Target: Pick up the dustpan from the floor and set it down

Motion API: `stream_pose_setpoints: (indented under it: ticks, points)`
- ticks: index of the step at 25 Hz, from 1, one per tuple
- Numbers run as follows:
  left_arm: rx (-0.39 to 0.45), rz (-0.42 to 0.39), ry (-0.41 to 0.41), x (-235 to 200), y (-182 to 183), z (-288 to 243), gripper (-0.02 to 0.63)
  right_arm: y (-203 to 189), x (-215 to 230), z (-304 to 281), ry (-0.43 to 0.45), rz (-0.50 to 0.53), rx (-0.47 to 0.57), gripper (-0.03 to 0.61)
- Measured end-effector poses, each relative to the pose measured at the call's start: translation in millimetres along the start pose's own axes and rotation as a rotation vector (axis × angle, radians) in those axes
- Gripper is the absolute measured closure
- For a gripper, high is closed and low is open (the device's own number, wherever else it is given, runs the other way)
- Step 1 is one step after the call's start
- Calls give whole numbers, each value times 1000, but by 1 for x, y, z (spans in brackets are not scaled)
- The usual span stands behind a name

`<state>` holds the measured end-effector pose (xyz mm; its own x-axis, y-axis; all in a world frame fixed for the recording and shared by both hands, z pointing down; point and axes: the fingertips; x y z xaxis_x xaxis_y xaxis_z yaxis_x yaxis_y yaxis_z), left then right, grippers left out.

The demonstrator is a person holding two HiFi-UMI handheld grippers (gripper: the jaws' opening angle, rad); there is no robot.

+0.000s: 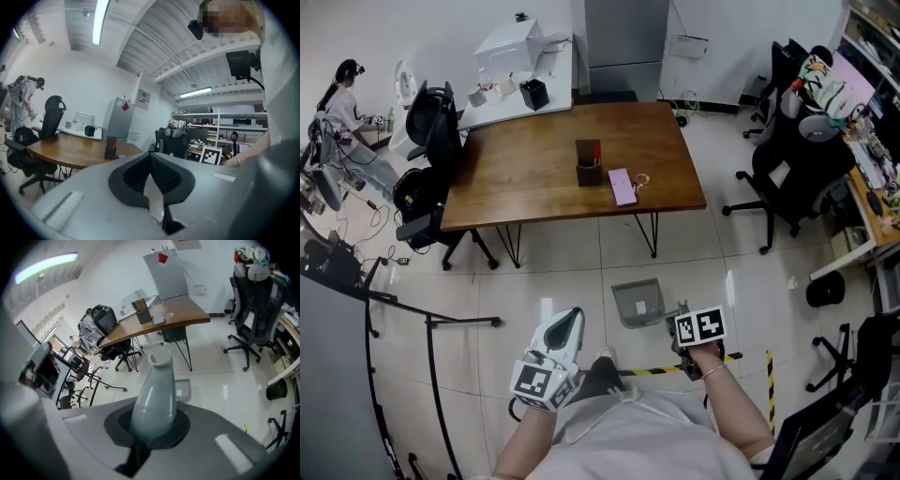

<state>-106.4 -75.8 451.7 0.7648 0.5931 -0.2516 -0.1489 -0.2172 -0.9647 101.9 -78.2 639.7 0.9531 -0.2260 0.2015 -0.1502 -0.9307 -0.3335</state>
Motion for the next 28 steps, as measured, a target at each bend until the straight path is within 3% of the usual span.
stream_pose_setpoints:
  ticks: [6, 13, 20, 28]
  points:
    - [-22, 22, -40, -52, 6, -26, 598, 37, -4, -37, -39, -30, -14, 577]
    - [-92, 70, -17, -90, -13, -51, 598, 72, 10, -99, -51, -70, -43, 577]
    - [-84, 80, 3, -121, -43, -89, 598, 101, 25, -166, -33, -72, -69, 577]
    - [-104, 95, 34, -148, -80, -112, 598, 98, 47, -230, -53, -90, -56, 576]
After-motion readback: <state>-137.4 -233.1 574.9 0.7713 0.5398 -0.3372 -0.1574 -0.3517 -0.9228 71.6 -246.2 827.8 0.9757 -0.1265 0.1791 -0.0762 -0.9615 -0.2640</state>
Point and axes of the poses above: the fingertips, and each gripper's own axes: z backward along the fingers, x to its right, y out of its top, and after that the axes turned 9 degrees about -y, right-handed
